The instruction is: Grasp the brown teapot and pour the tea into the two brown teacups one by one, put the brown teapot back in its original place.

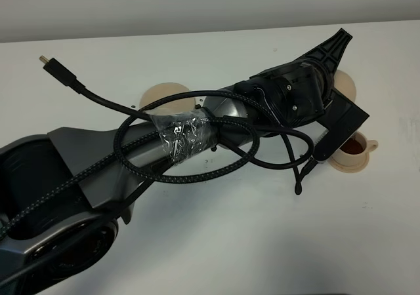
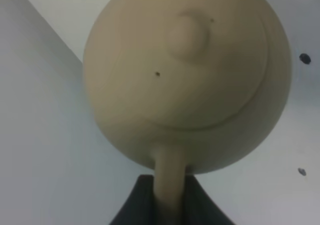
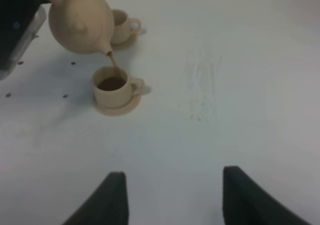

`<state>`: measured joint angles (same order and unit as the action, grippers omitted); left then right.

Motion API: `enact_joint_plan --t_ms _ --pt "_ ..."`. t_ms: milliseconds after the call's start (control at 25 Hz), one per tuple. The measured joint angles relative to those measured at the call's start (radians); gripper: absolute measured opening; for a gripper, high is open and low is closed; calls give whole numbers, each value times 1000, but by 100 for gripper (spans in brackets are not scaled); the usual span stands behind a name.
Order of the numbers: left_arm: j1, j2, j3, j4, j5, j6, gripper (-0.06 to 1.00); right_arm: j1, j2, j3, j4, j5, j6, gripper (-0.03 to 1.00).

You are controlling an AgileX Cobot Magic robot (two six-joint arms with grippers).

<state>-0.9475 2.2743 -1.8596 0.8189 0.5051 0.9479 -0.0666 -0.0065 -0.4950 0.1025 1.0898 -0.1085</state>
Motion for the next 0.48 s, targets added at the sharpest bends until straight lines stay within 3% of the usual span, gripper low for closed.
enact_joint_plan --t_ms 480 --pt "-3 0 0 7 -4 0 13 0 0 0 0 0 0 42"
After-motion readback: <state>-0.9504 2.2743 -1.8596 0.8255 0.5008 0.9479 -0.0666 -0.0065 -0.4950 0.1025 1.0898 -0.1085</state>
